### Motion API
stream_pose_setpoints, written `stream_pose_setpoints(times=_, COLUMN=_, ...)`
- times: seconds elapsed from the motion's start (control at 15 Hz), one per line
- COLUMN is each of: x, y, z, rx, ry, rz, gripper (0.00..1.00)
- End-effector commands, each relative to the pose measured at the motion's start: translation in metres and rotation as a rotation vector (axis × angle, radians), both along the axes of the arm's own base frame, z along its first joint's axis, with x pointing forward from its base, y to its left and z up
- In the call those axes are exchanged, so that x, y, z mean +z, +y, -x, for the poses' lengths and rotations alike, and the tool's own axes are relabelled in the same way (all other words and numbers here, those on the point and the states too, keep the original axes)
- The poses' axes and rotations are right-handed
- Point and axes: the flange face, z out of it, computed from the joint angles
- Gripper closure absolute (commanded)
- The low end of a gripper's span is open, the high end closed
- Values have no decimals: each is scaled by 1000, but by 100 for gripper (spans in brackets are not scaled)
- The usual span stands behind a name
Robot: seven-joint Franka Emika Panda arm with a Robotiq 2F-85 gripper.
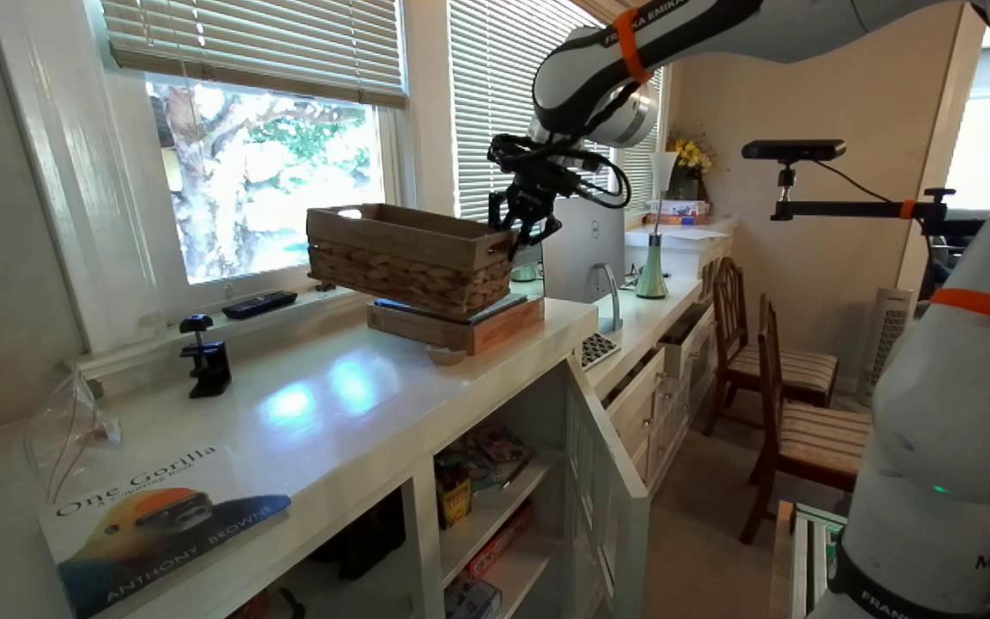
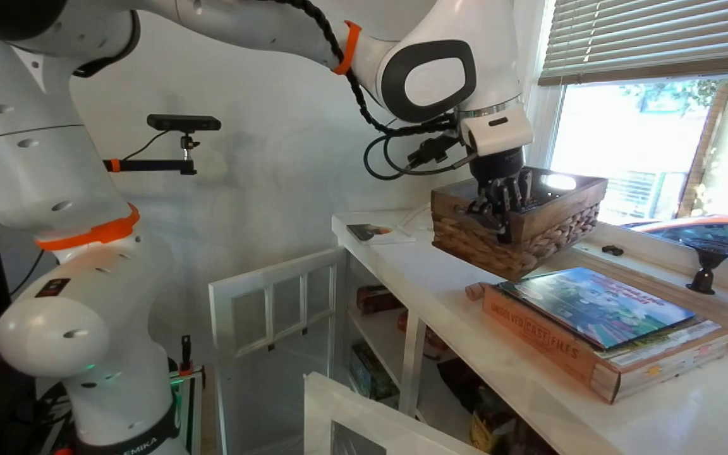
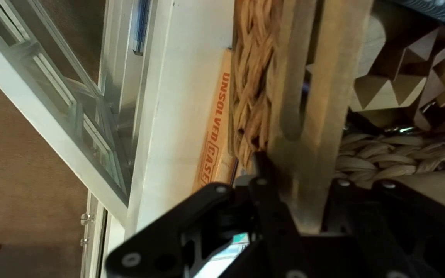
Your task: Put the basket on top of the box.
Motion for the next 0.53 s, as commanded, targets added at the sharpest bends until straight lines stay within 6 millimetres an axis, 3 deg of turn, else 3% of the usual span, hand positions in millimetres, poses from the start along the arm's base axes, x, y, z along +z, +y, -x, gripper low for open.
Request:
stream_pose_setpoints(times=0.0, x=16, y=-8, z=9, rx=-68, ry=-35, rz=-11, gripper=96)
stream_pose_setpoints(times=0.47, x=16, y=-30, z=8, rx=-118, ry=-11, rz=0, gripper=96)
